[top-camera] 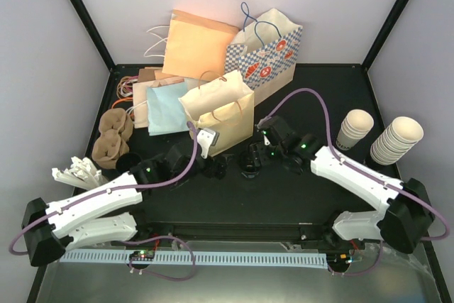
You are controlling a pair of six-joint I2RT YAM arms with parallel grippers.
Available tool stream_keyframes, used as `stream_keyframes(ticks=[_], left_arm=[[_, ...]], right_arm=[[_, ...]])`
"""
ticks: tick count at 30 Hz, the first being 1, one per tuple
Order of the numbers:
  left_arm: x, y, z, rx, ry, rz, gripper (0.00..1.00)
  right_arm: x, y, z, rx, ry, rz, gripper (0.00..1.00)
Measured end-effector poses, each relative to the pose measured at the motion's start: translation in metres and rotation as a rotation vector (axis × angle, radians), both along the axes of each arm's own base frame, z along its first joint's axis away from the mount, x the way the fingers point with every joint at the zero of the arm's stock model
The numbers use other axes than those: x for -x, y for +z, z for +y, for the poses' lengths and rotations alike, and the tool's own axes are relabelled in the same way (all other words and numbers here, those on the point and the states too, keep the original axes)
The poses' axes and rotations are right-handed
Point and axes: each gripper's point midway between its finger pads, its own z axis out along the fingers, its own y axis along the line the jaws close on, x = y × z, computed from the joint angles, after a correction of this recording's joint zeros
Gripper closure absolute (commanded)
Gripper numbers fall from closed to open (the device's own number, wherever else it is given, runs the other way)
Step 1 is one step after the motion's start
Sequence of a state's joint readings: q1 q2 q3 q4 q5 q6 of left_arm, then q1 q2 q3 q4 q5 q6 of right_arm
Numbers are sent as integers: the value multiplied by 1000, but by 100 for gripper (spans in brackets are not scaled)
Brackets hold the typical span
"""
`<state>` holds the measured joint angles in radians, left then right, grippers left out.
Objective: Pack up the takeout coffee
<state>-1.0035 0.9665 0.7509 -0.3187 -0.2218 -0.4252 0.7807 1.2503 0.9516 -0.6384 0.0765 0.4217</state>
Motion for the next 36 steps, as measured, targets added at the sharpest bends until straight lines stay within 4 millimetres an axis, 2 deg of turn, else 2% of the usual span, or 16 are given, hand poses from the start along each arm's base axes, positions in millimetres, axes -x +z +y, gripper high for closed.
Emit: stream_keyframes(ticks=[5, 7, 13, 17, 23, 36], left_arm=[[-18, -20, 18, 62, 96, 88, 2], [-20, -27, 23, 68, 111, 110, 2], [-19, -24, 15, 120, 88, 131, 4], [-16, -29, 6, 132, 56, 169, 5], [-14, -35, 1, 133, 36, 197, 8], [-14, -48, -7, 132, 4, 252, 11]], right_arm=[[8, -14, 12, 24, 45, 33, 24], [12, -15, 16, 29, 65, 35, 24], [21, -24, 24, 71, 100, 35, 24], [28, -29, 29, 109, 120, 25, 24], [24, -33, 35, 163, 109, -7, 25], [16, -32, 28, 201, 57, -51, 25]])
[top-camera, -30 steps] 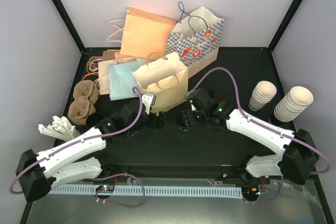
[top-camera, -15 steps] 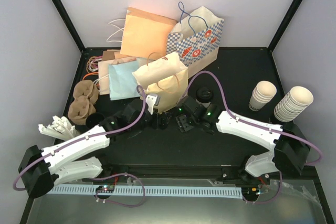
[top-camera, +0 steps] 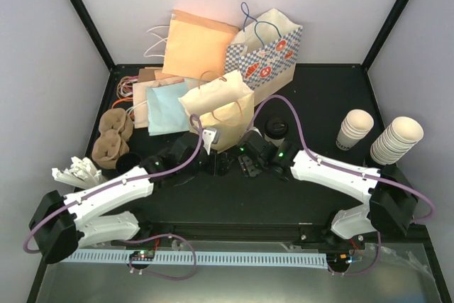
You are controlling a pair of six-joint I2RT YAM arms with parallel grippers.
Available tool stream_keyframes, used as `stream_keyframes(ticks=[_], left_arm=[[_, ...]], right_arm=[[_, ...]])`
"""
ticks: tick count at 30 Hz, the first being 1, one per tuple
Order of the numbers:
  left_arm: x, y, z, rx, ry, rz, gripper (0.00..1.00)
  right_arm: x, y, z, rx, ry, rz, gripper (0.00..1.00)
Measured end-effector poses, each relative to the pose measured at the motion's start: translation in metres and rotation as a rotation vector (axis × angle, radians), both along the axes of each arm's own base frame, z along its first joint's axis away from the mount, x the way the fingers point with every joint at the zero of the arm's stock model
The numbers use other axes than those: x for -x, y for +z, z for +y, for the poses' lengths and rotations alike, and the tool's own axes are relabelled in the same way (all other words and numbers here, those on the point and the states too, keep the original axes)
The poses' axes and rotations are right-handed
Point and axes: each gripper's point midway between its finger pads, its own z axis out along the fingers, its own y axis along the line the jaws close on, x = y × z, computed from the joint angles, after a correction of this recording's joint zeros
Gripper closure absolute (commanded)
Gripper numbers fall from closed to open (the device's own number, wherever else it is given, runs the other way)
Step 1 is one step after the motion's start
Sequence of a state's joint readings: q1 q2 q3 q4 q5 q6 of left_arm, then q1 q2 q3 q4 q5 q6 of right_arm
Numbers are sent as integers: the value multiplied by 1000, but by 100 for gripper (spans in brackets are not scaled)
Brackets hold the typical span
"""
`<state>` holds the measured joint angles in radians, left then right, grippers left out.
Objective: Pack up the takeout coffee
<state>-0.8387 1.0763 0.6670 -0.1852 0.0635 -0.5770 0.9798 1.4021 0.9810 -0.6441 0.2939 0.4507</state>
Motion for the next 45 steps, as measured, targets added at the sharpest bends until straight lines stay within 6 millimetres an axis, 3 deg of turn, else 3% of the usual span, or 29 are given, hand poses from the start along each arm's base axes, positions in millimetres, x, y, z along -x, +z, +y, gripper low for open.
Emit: stream_keyframes(ticks=[20, 30, 45], left_arm=[[-2, -12, -9, -13, -31, 52, 16], [-1, -17, -18, -4, -70, 73, 40], [-8, -20, -14, 1, -56, 87, 43]], right_arm=[[1, -4, -1, -17, -21, 9, 24], [1, -4, -4, -6, -38, 5, 21], [3, -5, -1, -32, -36, 19, 15]])
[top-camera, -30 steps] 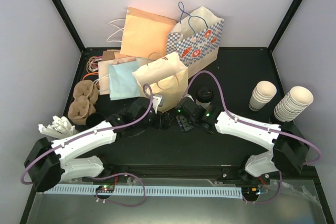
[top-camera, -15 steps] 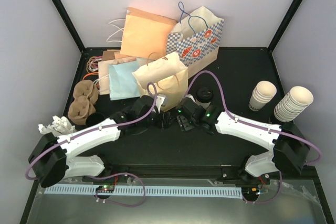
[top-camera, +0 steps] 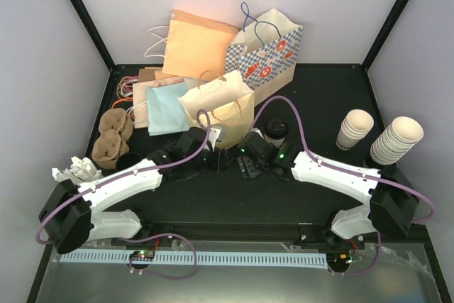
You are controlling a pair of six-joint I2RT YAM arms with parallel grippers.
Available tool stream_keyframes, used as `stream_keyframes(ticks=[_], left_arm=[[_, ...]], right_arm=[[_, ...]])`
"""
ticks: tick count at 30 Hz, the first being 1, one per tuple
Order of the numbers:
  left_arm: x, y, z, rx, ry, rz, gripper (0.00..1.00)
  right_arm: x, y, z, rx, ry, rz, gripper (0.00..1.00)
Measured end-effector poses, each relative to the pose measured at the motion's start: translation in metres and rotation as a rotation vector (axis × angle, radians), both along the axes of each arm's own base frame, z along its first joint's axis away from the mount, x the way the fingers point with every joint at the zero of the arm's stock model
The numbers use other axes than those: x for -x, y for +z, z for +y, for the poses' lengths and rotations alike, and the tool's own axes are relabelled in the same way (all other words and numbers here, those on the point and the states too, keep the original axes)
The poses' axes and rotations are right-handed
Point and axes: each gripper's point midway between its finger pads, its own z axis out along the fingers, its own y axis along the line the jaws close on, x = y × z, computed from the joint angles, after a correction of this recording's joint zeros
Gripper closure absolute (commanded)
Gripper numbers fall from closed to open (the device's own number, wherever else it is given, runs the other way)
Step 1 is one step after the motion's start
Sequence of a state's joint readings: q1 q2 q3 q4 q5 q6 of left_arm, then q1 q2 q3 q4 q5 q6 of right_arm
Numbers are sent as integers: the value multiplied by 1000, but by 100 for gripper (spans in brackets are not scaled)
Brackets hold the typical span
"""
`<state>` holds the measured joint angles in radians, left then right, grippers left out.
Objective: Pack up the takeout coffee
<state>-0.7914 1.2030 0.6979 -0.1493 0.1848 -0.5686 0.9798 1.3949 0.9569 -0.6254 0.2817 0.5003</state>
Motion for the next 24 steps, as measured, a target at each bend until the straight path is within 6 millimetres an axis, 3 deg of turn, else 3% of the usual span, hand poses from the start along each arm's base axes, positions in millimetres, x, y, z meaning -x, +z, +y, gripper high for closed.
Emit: stream_keyframes(ticks=[10, 16, 24], left_arm=[[-4, 11, 5, 23, 18, -22, 44], [-6, 12, 7, 26, 24, -25, 44], [-6, 11, 10, 26, 29, -25, 51]], right_arm=[[3, 2, 2, -10, 8, 14, 10], [1, 13, 4, -11, 16, 9, 6], [0, 24, 7, -30, 26, -4, 9]])
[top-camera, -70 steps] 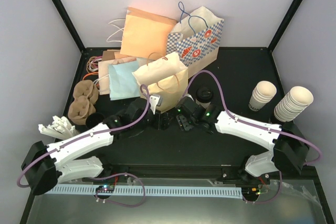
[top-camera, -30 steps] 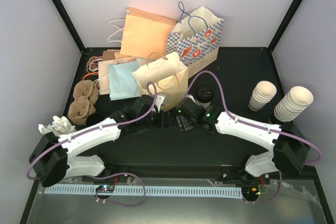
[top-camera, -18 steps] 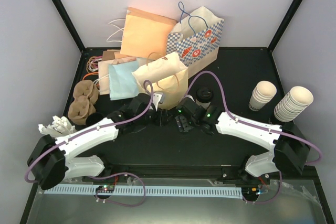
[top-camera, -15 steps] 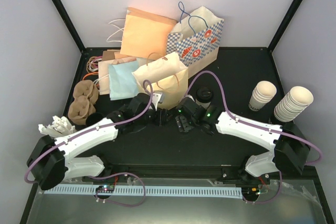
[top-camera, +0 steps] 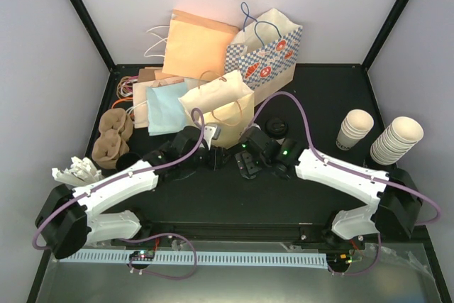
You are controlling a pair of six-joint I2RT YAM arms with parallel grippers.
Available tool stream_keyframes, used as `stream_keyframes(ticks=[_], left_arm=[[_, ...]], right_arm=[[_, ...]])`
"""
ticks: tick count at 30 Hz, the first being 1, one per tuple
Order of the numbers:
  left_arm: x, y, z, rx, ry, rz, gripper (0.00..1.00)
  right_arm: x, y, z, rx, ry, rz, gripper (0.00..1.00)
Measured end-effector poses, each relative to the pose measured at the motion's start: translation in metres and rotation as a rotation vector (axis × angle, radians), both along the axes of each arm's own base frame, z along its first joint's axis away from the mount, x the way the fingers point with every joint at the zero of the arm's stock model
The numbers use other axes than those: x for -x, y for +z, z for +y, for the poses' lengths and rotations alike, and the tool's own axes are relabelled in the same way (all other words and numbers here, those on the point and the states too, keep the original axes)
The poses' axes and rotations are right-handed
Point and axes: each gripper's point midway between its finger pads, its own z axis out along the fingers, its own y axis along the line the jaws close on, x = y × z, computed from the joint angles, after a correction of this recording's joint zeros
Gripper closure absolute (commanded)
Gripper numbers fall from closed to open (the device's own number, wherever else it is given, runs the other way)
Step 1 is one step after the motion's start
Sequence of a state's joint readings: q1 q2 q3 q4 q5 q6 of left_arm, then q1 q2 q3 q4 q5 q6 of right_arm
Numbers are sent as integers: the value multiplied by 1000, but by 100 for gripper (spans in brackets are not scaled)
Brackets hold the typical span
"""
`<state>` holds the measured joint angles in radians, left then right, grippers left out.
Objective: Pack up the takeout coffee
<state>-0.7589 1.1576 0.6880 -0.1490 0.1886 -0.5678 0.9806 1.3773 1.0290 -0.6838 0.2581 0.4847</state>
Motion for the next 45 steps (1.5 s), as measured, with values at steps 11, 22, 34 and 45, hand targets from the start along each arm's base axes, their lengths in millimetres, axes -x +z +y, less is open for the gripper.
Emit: stream_keyframes(ticks=[11, 22, 34, 45], left_arm=[[6, -4, -3, 9, -29, 22, 52], [12, -12, -8, 23, -74, 35, 67], [8, -35, -11, 22, -77, 127, 71], [9, -47, -19, 46, -106, 186, 73]], right_arm=[[2, 49, -21, -252, -35, -45, 8], [-6, 10, -71, -269, -157, -37, 43], [-4, -22, -72, -492, -174, 137, 59], [-2, -19, -53, -570, -96, 179, 73]])
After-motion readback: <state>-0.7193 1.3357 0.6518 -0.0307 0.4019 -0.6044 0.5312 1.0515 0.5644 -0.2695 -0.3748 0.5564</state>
